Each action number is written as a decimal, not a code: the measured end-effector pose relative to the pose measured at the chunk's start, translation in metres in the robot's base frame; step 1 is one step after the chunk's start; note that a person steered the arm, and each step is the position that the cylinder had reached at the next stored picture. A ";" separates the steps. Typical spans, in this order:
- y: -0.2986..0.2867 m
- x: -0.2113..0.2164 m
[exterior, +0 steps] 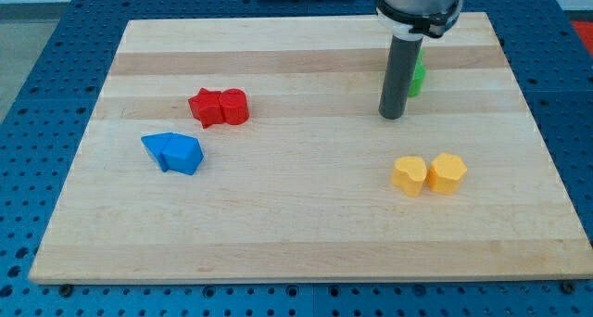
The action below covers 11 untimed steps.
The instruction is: Separate the blue triangle from blue cube
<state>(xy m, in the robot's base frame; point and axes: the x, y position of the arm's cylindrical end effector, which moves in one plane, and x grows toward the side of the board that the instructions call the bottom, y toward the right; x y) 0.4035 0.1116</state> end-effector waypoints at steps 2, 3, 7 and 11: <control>-0.083 0.053; -0.142 0.053; -0.264 0.021; -0.332 0.071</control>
<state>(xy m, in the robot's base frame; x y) 0.4741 -0.2205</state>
